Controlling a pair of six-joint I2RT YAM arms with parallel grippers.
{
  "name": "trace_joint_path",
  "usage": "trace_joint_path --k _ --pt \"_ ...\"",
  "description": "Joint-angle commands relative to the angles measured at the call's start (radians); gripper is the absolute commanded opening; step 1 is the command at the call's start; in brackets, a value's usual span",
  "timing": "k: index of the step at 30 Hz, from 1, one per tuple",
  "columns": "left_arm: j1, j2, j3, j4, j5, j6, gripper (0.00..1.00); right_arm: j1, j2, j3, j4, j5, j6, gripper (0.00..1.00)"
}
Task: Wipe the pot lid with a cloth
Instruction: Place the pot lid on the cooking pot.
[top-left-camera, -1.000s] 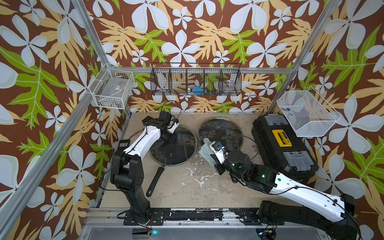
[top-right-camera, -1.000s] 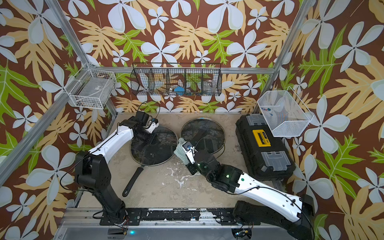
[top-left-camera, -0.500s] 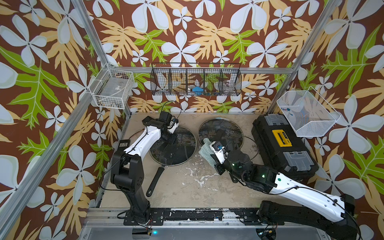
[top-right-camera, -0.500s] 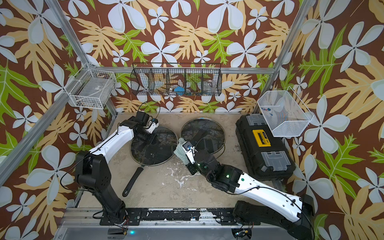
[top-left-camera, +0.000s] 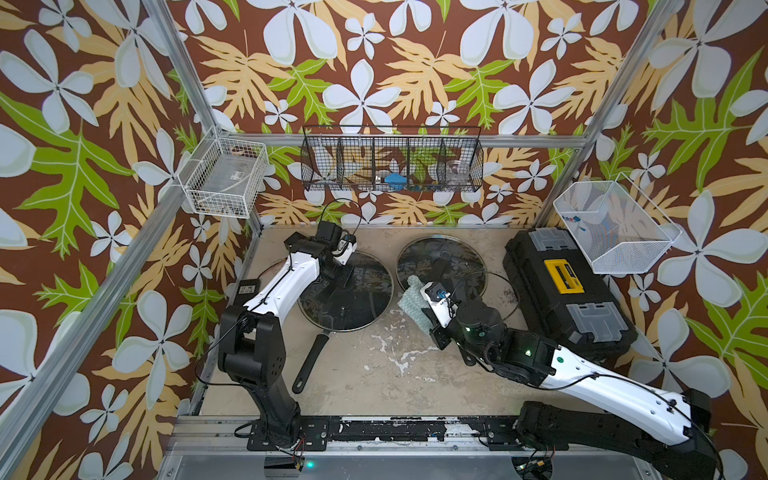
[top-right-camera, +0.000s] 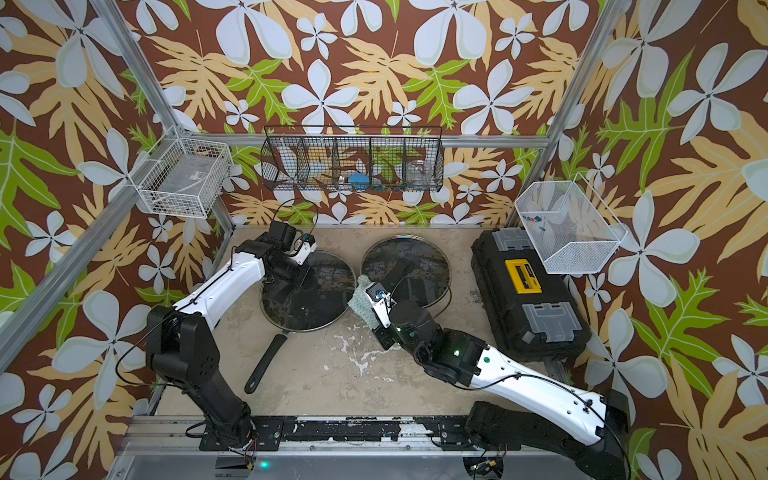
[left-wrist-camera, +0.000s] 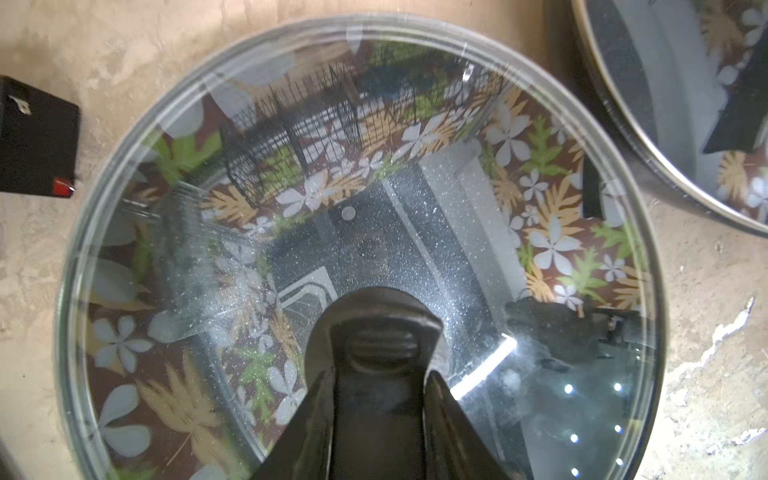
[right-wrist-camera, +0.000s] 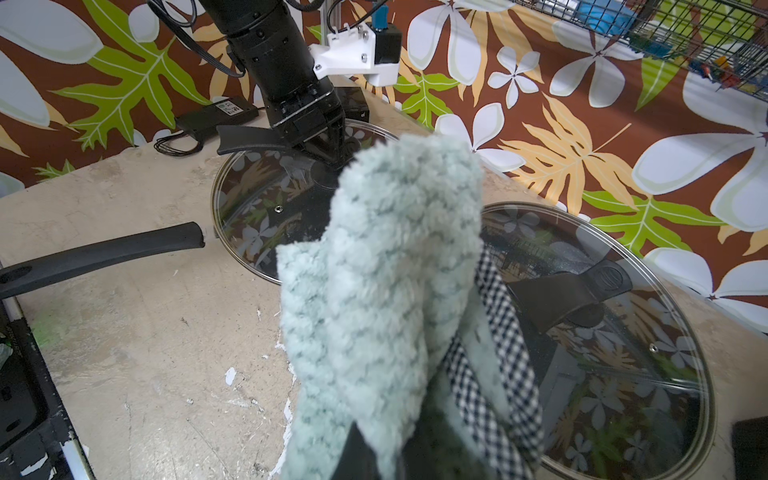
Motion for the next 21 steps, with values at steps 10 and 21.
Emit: trace_joint_path --k 10,21 --pt "0.001 -0.055 0.004 0.052 -0.046 -0.035 0.58 -0.001 -0.028 -0.005 0.01 0.044 0.007 0.0" --pt "-0.011 -0.174 -0.053 0.258 -0.088 -0.328 1.0 -0.126 -0.1 -0.018 -0.029 0.099 0.031 0.0"
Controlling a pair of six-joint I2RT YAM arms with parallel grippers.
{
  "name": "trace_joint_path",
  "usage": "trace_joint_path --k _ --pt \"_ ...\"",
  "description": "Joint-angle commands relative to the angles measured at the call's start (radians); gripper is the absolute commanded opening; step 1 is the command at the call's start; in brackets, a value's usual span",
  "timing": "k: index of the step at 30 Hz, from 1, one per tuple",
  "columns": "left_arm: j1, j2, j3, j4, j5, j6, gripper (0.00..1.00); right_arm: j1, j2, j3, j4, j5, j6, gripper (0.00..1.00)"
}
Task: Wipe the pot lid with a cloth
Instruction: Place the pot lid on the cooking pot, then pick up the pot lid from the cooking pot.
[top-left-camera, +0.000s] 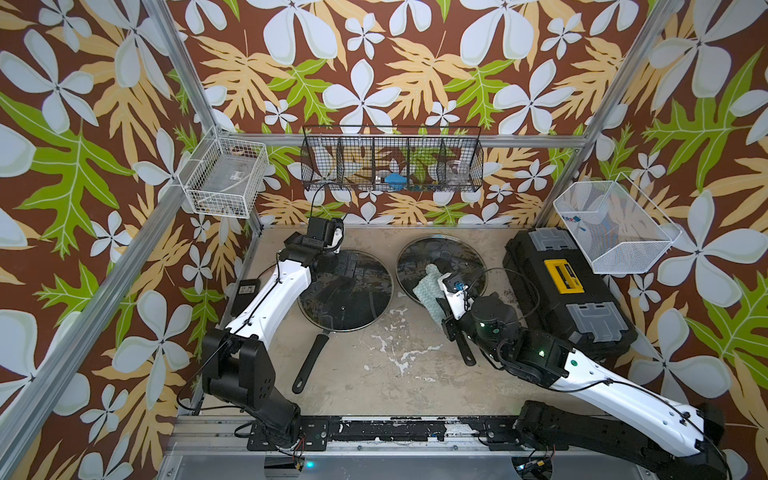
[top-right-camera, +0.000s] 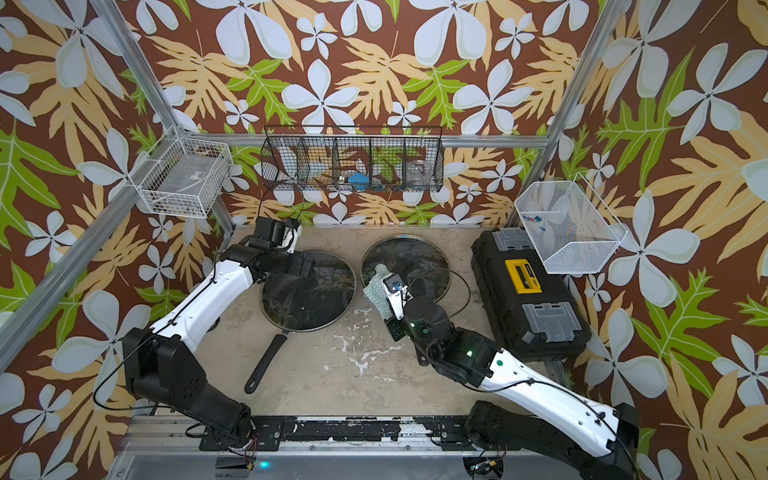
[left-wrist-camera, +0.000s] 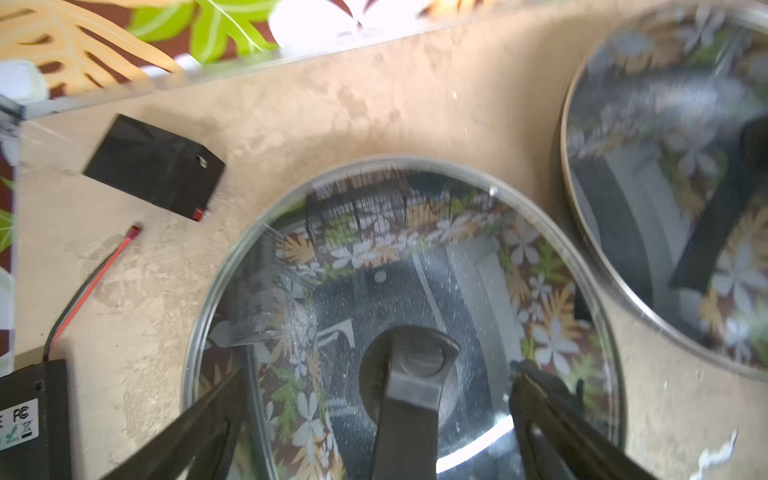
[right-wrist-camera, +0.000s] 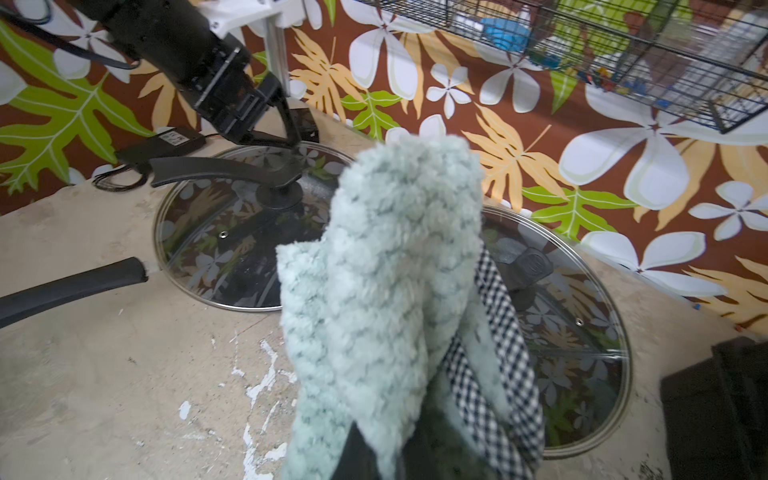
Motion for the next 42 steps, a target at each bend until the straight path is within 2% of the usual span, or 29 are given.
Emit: trace_joint_path --k 1,3,6,12,16,26,34,38,42 --pt "-0.002 -0.023 0.001 0.084 0.103 -0.092 1.0 -0.053 -0.029 -0.005 -0.019 0.029 0.021 0.0" --pt "-0.027 -0.029 0.0 0.093 0.123 -0.129 1.0 -0.106 -0.056 -0.007 -0.032 0.034 0.029 0.0" --pt "-0.093 -0.033 -0.003 0.118 0.042 -0.159 1.0 -0.184 -0.093 -0.011 -0.055 0.04 0.044 0.0" --pt "-0.23 -0.001 0.028 0.16 0.01 -0.251 1.0 -0.339 -0.144 -0.064 -0.101 0.039 0.101 0.0" --pt "-0.314 0.04 0.086 0.162 0.002 -0.275 1.0 -0.399 -0.176 -0.114 -0.112 0.007 0.135 0.0" --pt "-0.463 0.252 0.304 0.085 -0.043 -0.317 0.99 -0.408 -0.242 -0.115 -0.128 0.007 0.132 0.0" --pt "-0.576 0.452 0.53 -0.056 -0.195 -0.305 0.94 -0.408 -0.275 -0.105 -0.142 0.027 0.104 0.0" --pt "-0.592 0.551 0.648 -0.146 -0.259 -0.287 0.87 -0.408 -0.292 -0.108 -0.141 0.026 0.098 0.0" --pt "-0.591 0.641 0.79 -0.228 -0.283 -0.259 0.75 -0.408 -0.305 -0.105 -0.155 0.032 0.092 0.0"
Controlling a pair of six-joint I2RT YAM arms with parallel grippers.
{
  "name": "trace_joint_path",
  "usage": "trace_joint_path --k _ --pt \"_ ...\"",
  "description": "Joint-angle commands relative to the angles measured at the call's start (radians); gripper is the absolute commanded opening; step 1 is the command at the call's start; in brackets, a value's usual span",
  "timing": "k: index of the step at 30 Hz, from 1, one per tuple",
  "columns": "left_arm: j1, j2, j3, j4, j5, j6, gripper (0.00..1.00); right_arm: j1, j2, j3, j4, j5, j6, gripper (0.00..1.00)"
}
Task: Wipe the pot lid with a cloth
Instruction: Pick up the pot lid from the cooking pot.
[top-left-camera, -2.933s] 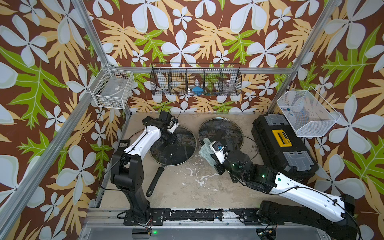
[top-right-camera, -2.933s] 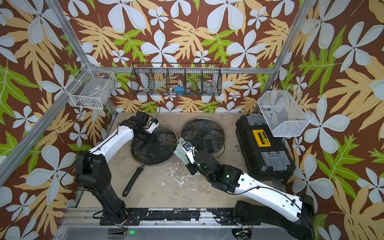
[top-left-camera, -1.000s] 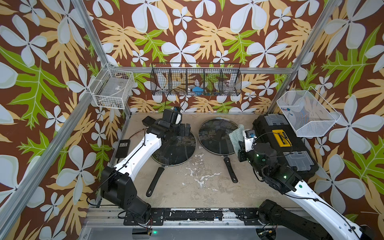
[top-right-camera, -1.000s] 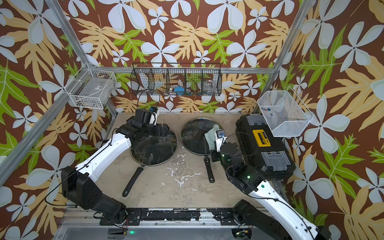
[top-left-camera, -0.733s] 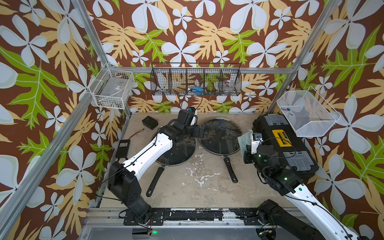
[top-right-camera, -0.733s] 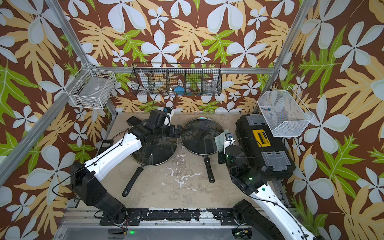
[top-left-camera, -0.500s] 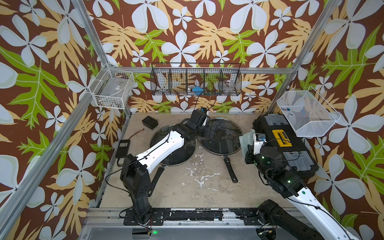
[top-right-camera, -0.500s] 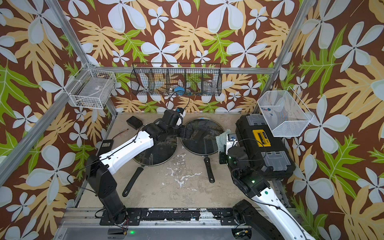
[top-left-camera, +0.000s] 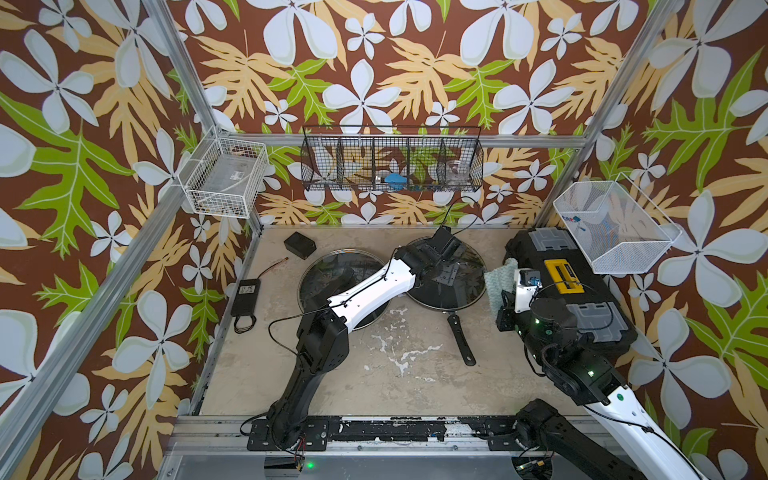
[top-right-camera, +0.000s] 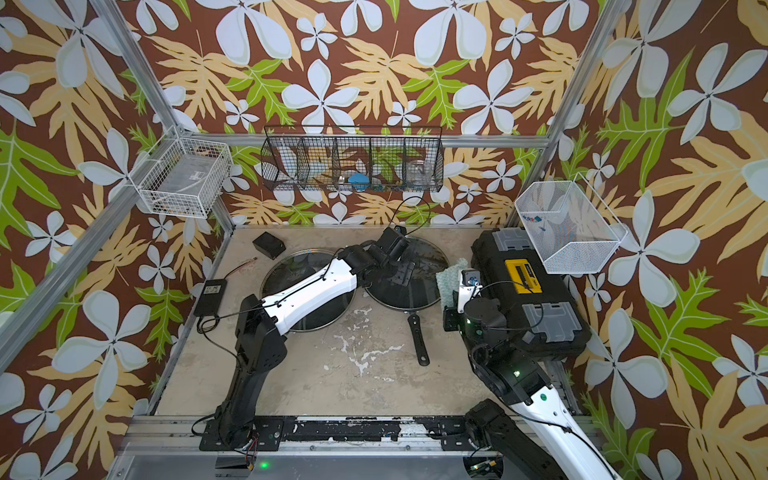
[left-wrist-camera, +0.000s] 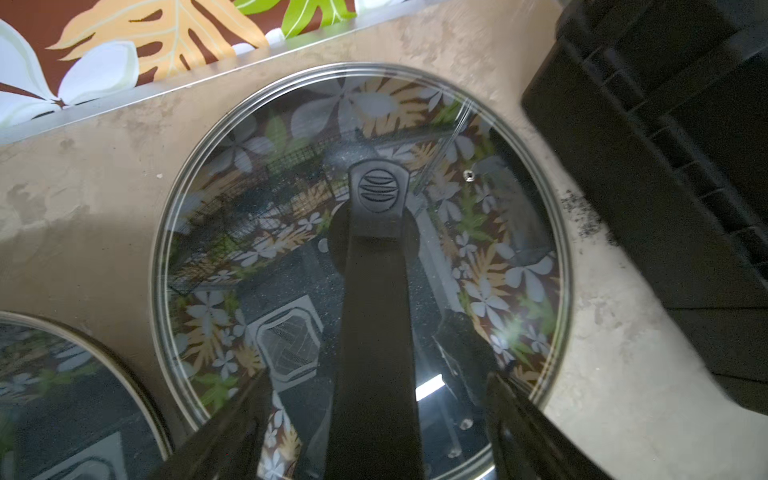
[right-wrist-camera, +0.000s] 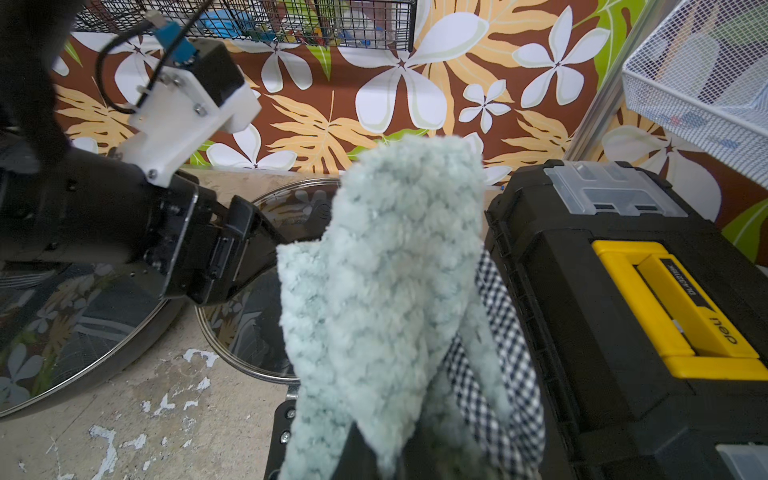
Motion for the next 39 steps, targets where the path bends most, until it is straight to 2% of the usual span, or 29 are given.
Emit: trace_joint_path --k 1,4,7,9,16,20,25,28,30,33,39 --pt "0.0 0.054 0.106 -0.107 -0.05 0.031 0.72 0.001 -0.013 0.008 -0.01 0.024 -0.009 0.0" --pt "0.002 0.104 0.183 -0.131 -0.035 0.052 0.69 0.001 -0.024 0.015 -0.021 0.034 -0.018 0.0" --pt "0.01 0.149 0.25 -0.148 0.043 0.057 0.68 0.001 -0.031 0.022 -0.034 0.038 -0.02 0.0" --pt "0.013 0.17 0.276 -0.153 0.055 0.062 0.68 0.001 -0.035 0.02 -0.037 0.039 -0.019 0.0" --pt "0.027 0.193 0.271 -0.154 0.072 0.074 0.58 0.001 -0.039 0.017 -0.035 0.047 -0.027 0.0" --pt "0.03 0.193 0.251 -0.164 0.07 0.078 0.56 0.001 -0.034 0.016 -0.028 0.045 -0.033 0.0" --pt "0.03 0.188 0.246 -0.171 0.066 0.081 0.42 0.002 -0.034 0.012 -0.025 0.044 -0.032 0.0" --pt "0.03 0.182 0.242 -0.17 0.063 0.086 0.37 0.001 -0.035 0.013 -0.026 0.043 -0.032 0.0" --pt "0.032 0.182 0.241 -0.164 0.063 0.085 0.39 0.001 -0.037 0.016 -0.027 0.045 -0.032 0.0" --pt "0.035 0.192 0.245 -0.148 0.065 0.08 0.49 0.001 -0.039 0.018 -0.029 0.046 -0.035 0.0" --pt "0.044 0.23 0.282 -0.138 0.084 0.075 0.57 0.002 -0.041 0.018 -0.033 0.048 -0.037 0.0"
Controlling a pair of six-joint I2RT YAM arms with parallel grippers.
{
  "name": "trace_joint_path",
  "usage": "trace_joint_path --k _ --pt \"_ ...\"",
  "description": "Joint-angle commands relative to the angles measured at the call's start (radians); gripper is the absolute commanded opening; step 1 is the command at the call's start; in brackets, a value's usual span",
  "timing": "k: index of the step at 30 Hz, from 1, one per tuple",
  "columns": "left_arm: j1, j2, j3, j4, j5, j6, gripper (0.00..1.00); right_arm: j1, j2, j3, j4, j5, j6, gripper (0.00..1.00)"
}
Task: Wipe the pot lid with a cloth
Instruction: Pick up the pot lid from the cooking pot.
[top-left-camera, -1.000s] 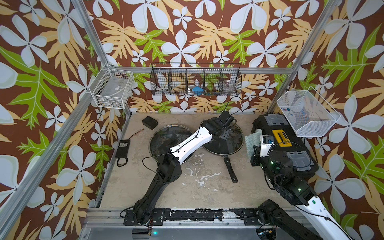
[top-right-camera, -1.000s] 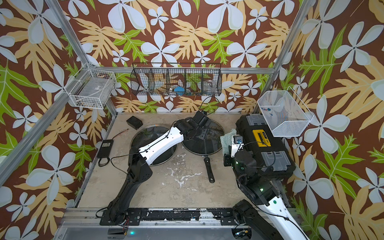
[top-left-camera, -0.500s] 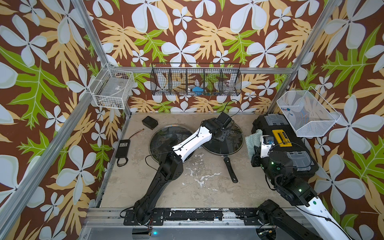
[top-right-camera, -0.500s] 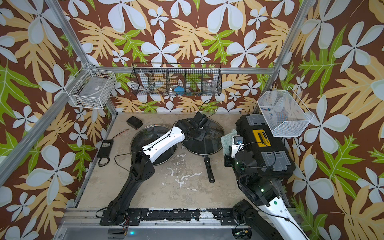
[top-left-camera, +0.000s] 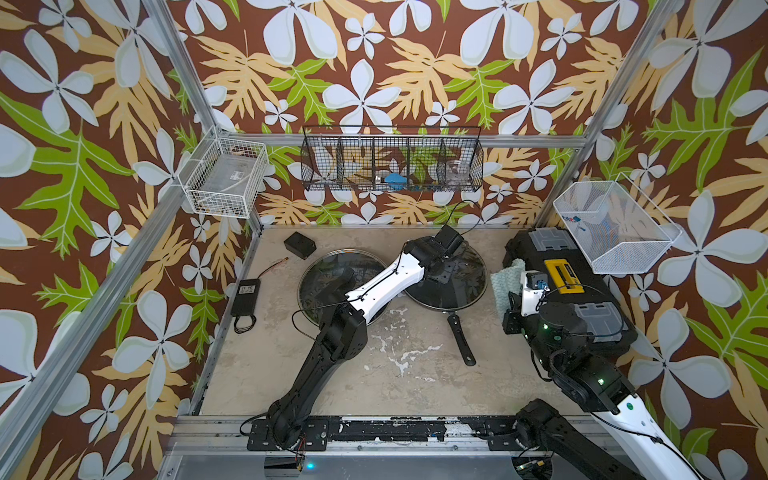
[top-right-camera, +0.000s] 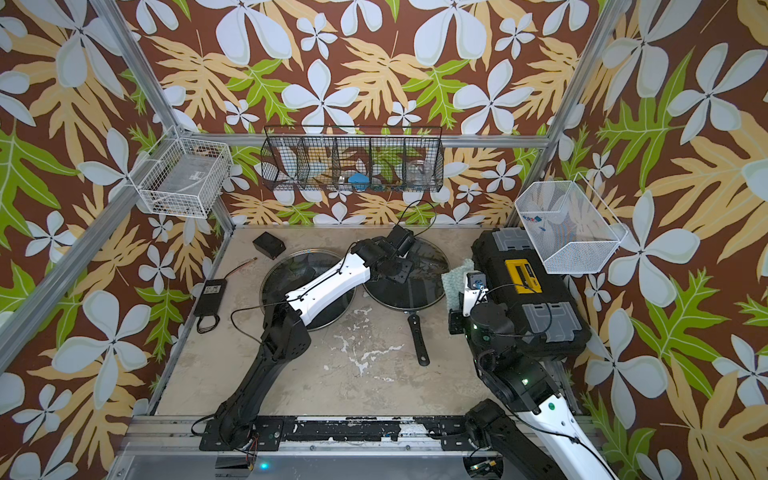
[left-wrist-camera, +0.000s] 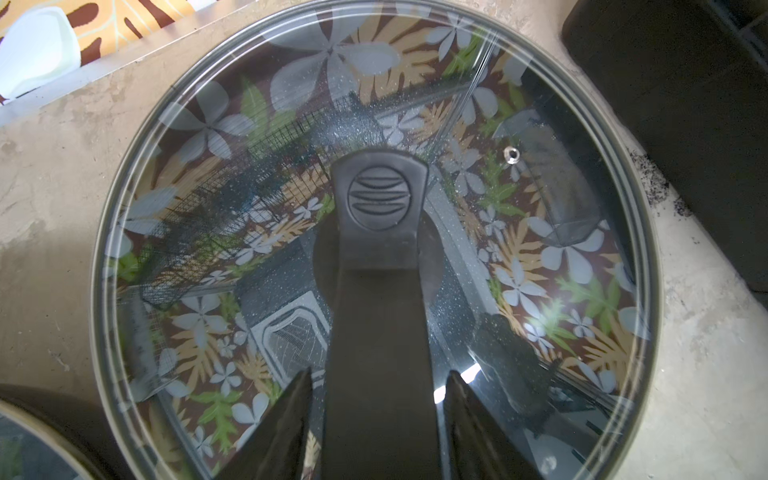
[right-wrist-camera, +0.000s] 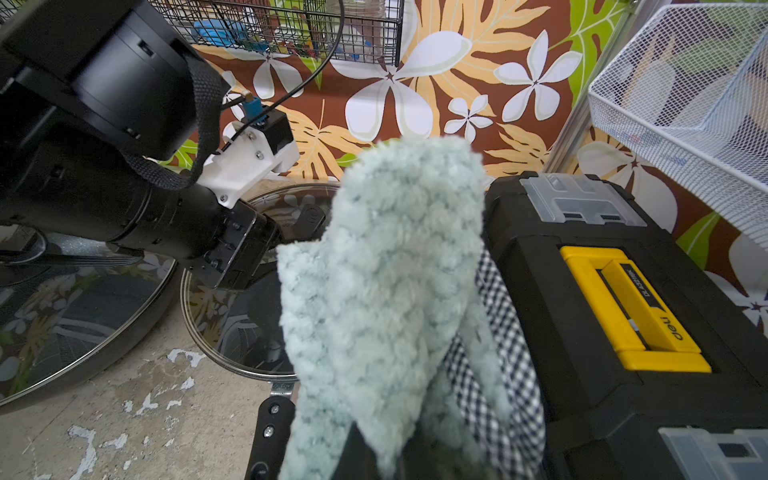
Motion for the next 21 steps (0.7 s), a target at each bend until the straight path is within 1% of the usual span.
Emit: trace_joint_path --k 1,3,5,10,14,18,21 --pt "0.008 0.018 0.021 0.015 0.01 -0.001 0.59 0.001 0.001 0.005 0.007 0.02 -0.006 0.0" --pt "0.011 0.02 0.021 0.03 0.01 -0.001 0.61 0.001 0.003 0.006 0.009 0.021 -0.01 0.0" --pt "0.015 0.02 0.022 0.053 0.011 -0.005 0.61 0.001 0.005 0.005 0.01 0.024 -0.012 0.0" --pt "0.019 0.032 0.022 0.082 0.02 0.008 0.56 0.001 0.006 0.005 0.011 0.027 -0.013 0.0" --pt "0.019 0.043 0.027 0.095 0.029 0.028 0.55 0.001 0.003 0.004 0.01 0.038 -0.016 0.0" --pt "0.019 0.054 0.034 0.1 0.035 0.044 0.52 0.001 0.0 0.004 0.009 0.05 -0.019 0.0" --pt "0.019 0.057 0.032 0.099 0.035 0.054 0.45 0.001 0.0 0.006 0.011 0.051 -0.023 0.0"
